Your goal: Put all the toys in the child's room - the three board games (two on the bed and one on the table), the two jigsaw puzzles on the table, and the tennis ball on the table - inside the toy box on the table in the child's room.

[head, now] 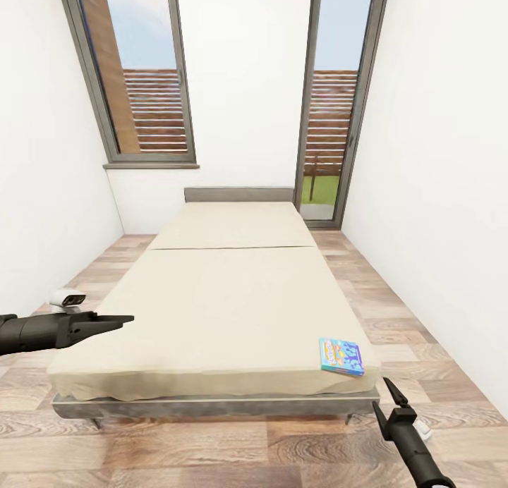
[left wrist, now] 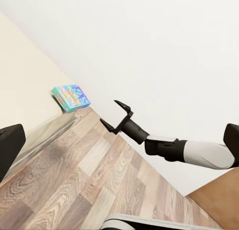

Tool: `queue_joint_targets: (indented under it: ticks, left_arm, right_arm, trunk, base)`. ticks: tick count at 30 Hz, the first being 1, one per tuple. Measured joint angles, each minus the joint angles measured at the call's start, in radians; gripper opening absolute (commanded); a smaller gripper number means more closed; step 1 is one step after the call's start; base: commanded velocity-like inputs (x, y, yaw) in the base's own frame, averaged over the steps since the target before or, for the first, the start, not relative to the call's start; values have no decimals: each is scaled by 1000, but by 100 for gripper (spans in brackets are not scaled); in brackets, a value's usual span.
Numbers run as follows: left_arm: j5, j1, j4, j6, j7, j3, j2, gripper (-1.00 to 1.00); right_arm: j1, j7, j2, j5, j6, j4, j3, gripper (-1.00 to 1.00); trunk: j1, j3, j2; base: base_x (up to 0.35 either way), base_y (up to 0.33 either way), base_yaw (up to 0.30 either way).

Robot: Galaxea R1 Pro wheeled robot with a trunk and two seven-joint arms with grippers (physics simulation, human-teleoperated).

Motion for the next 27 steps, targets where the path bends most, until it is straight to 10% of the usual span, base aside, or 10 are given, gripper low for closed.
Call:
queue_joint_targets:
  ticks: [27]
  left_arm:
    - [17,8,0,0,0,1,-1,100]
  right_arm:
    - [0,3,2,5,-3,1,-1,100]
  trunk:
    - [0,0,0]
  base:
    - [29,0,0]
